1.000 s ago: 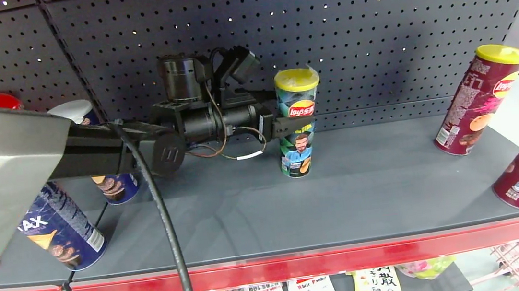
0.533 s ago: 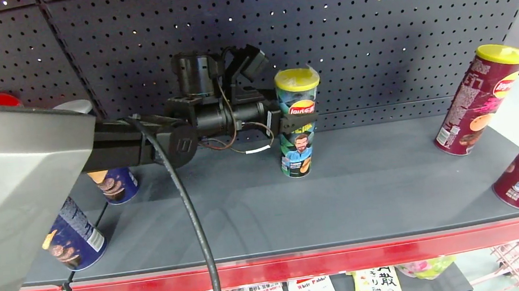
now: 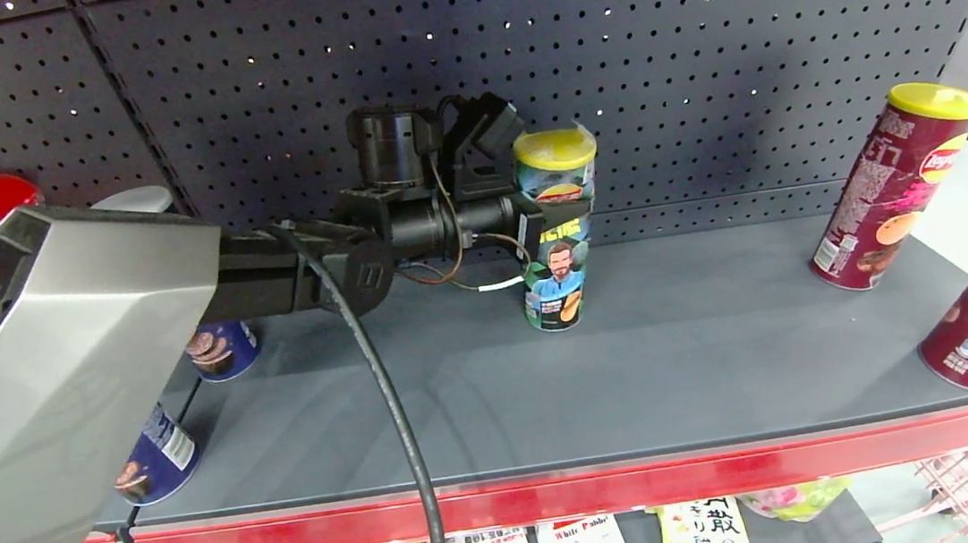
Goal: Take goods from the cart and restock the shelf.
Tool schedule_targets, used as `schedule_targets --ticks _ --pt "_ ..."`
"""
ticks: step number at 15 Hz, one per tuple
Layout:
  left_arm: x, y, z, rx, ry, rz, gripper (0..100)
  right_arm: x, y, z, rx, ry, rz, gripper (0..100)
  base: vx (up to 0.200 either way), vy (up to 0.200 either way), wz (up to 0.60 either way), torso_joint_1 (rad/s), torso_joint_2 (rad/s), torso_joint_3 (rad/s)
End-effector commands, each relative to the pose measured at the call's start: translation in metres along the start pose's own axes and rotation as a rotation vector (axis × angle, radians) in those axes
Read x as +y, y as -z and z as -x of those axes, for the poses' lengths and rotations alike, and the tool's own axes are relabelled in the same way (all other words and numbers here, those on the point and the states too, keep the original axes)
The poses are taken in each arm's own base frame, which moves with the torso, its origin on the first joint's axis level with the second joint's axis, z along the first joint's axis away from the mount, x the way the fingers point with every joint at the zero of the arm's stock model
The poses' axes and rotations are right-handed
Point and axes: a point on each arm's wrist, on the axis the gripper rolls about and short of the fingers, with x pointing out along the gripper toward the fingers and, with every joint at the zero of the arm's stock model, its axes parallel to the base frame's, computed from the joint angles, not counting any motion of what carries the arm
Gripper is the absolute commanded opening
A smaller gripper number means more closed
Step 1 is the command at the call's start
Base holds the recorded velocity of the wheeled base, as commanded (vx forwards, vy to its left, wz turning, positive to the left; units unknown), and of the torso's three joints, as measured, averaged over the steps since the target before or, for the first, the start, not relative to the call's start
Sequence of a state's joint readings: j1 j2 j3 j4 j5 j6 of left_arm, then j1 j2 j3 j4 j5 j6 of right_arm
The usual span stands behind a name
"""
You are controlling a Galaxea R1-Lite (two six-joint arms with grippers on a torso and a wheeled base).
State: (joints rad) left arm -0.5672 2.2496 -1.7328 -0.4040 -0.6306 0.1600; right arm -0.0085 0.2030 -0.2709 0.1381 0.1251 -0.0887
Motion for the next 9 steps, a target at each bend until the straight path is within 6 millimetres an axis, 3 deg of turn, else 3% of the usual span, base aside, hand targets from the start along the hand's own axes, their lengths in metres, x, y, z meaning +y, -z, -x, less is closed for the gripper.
schedule_targets --ticks 1,4,9 --pt "0.000 0.000 0.001 0.001 -0.001 -0.002 0 0.000 0.000 0.000 0.000 0.000 0.000 0 0.000 0.000 0.00 0.000 0.00 0.000" --pt "-0.012 -0.011 0.020 0.010 0.002 0.007 0 0.000 -0.002 0.000 -0.003 -0.001 0.001 0 0.000 0.000 0.00 0.000 0.00 0.000" --pt "-0.056 -0.017 0.066 0.060 0.031 0.053 0 0.000 -0.003 0.000 -0.003 -0.001 0.001 0 0.000 0.000 0.00 0.000 0.00 0.000"
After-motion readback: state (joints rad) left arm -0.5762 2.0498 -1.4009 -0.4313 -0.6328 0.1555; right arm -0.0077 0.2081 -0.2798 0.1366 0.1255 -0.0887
